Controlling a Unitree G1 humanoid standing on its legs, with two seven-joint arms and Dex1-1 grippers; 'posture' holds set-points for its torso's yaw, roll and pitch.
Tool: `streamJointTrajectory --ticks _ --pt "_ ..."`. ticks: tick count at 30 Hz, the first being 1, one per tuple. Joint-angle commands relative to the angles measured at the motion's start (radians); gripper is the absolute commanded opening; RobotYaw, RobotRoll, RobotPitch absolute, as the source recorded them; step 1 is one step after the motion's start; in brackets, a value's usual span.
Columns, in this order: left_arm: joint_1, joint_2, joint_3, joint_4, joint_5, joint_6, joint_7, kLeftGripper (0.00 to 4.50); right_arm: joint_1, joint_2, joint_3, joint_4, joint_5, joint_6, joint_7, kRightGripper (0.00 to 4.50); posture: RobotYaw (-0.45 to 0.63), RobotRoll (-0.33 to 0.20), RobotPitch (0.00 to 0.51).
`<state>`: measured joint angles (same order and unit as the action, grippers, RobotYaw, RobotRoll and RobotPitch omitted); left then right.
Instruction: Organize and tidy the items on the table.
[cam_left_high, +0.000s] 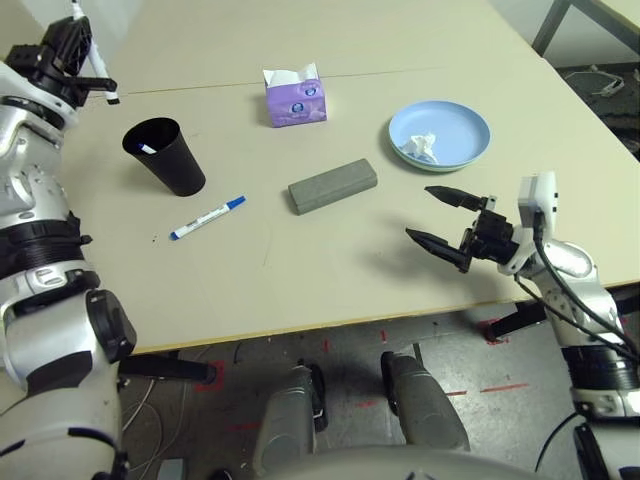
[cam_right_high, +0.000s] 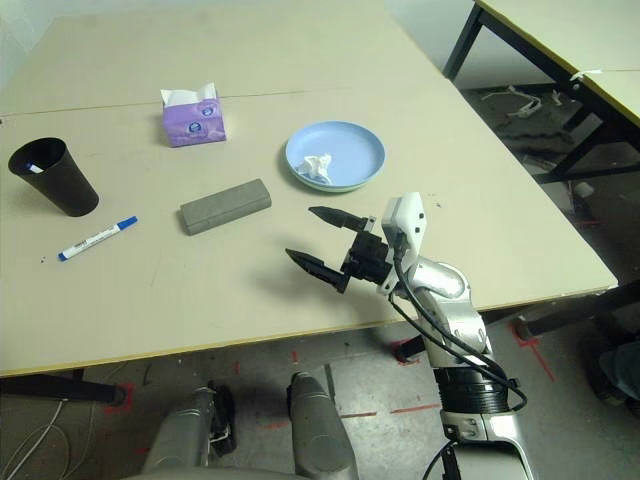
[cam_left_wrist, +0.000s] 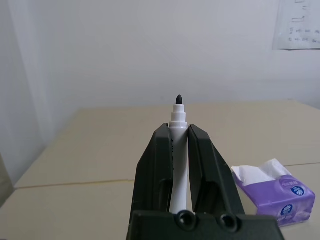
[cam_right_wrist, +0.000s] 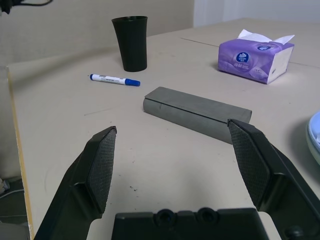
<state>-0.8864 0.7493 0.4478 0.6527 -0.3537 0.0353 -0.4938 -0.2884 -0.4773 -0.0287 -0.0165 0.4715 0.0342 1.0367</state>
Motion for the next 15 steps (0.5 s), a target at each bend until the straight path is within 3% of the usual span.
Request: streamJointTrajectory --ticks 1,15 --pt "0.024 -0.027 0.001 0.027 -0.005 -0.038 -0.008 0.31 0.016 -0.008 0.003 -0.027 -0.002 0.014 -0.002 4.50 -0.15 0.000 0.190" --pt "0.085 -0.083 0.005 -0.012 -0.027 -0.043 0.007 0.31 0.015 -0.006 0.007 -0.039 -0.007 0.021 -0.009 4.50 -0.15 0.000 0.193"
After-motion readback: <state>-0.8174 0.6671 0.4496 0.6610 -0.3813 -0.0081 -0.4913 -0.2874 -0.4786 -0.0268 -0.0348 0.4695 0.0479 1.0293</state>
